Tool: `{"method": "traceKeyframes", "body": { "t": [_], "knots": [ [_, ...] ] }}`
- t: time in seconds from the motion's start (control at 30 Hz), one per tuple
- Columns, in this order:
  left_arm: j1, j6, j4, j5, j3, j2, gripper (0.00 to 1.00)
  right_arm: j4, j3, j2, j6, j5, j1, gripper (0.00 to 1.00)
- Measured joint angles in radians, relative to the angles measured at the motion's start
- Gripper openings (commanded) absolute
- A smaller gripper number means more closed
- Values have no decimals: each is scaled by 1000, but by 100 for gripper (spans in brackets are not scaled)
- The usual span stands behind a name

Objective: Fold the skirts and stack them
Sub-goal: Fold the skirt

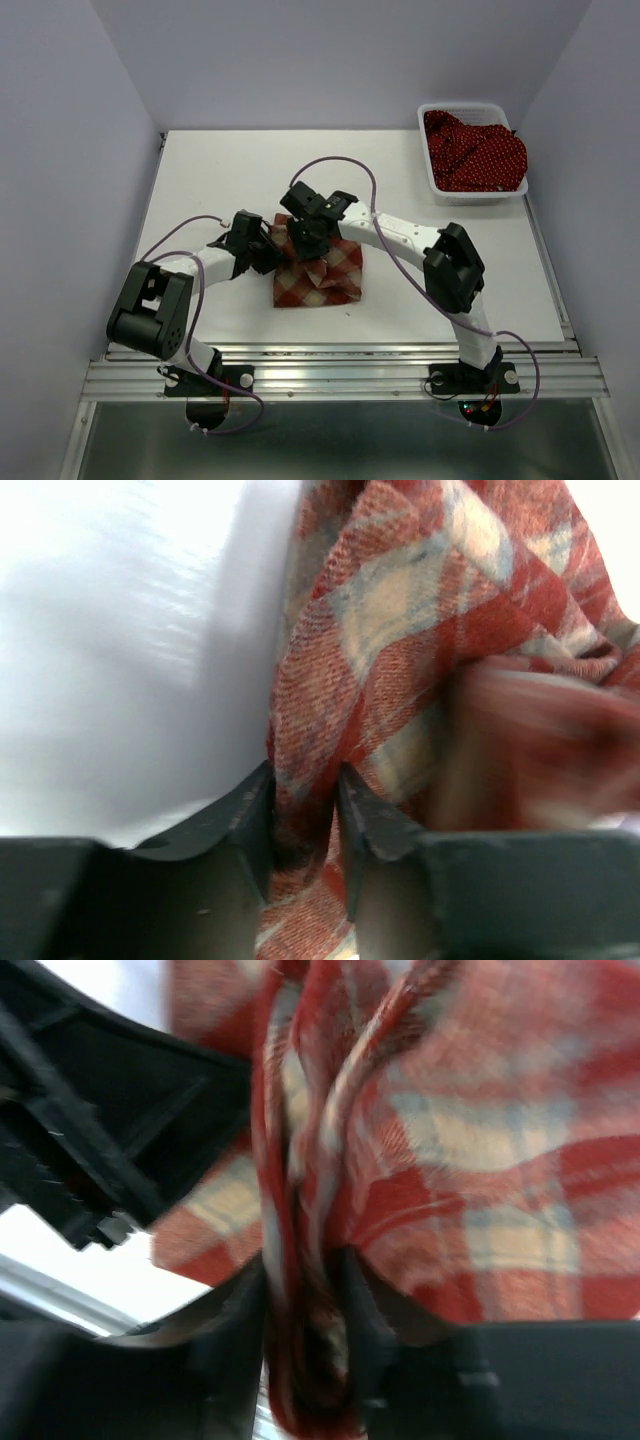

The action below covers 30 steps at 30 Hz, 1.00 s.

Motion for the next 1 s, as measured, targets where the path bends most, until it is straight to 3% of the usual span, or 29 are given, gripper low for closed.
{"method": "traceKeyframes", "body": {
  "t": [0.07,0.1,0.17,0.2,0.4,0.43,0.5,0.7,1.0],
  "knots": [
    [-2,0,-24,-18,0,-19,50,20,-3,0,-4,-27,0,63],
    [-3,1,-40,-30,0,-33,52,35,-3,-2,-11,-45,0,80],
    [-3,3,-76,-53,5,-63,65,57,-4,-6,-30,-79,0,90],
    [-3,4,-94,-68,10,-79,66,67,-9,-14,-44,-103,0,100],
    [-3,3,-199,-166,47,-183,82,122,-115,-183,-97,-199,0,100],
    [-3,3,-218,-182,54,-195,93,127,-137,-221,-101,-205,0,100],
    [-2,5,-262,-216,69,-225,99,149,-190,-308,-109,-210,0,100],
    [-2,56,-314,-232,120,-265,99,233,-330,-473,-166,-209,0,100],
    [-18,228,-223,-90,272,-124,99,282,-412,-406,-287,-160,0,100]
  ]
}}
